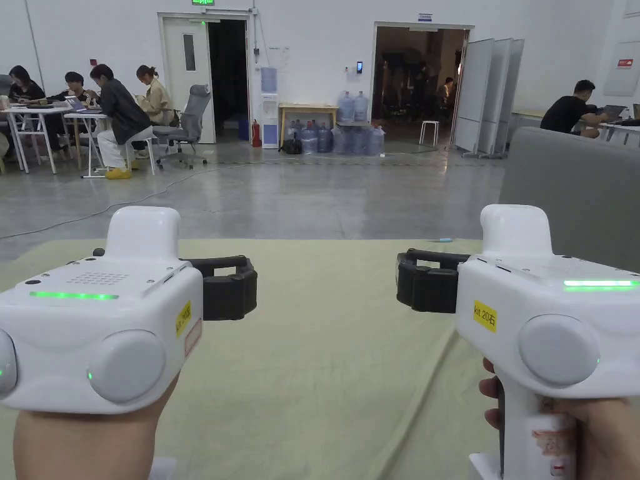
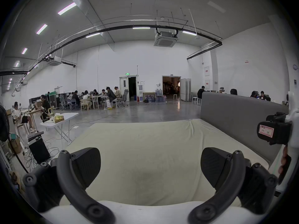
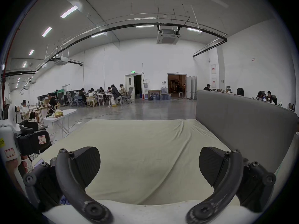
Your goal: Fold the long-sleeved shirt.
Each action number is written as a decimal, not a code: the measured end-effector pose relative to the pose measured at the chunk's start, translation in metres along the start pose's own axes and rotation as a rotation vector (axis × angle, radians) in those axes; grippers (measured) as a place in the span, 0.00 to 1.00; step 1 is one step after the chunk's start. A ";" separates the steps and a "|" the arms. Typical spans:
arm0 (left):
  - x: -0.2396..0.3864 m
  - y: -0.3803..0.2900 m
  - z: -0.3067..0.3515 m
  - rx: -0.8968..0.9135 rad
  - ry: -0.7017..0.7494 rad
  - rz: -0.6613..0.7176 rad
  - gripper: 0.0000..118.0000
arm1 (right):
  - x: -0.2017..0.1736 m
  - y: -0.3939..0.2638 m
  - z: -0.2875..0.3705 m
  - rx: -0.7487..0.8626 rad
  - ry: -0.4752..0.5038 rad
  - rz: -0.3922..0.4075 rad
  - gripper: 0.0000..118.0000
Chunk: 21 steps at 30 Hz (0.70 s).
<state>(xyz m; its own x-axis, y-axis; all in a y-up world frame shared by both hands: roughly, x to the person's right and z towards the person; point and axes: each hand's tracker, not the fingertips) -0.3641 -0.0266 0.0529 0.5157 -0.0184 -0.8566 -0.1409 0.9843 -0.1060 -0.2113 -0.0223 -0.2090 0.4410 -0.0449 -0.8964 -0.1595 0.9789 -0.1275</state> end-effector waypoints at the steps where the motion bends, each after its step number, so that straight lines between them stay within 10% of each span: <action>1: 0.000 0.000 0.000 0.000 -0.001 0.000 1.00 | 0.000 0.000 0.000 0.001 0.001 0.000 1.00; 21: 0.000 -0.003 -0.001 -0.014 -0.012 0.005 1.00 | -0.001 -0.004 -0.001 -0.008 -0.005 0.005 1.00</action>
<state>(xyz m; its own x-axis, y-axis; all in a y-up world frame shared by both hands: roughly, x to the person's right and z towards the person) -0.3645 -0.0295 0.0525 0.5253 -0.0108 -0.8508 -0.1556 0.9818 -0.1085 -0.2116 -0.0267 -0.2079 0.4446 -0.0388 -0.8949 -0.1688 0.9775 -0.1262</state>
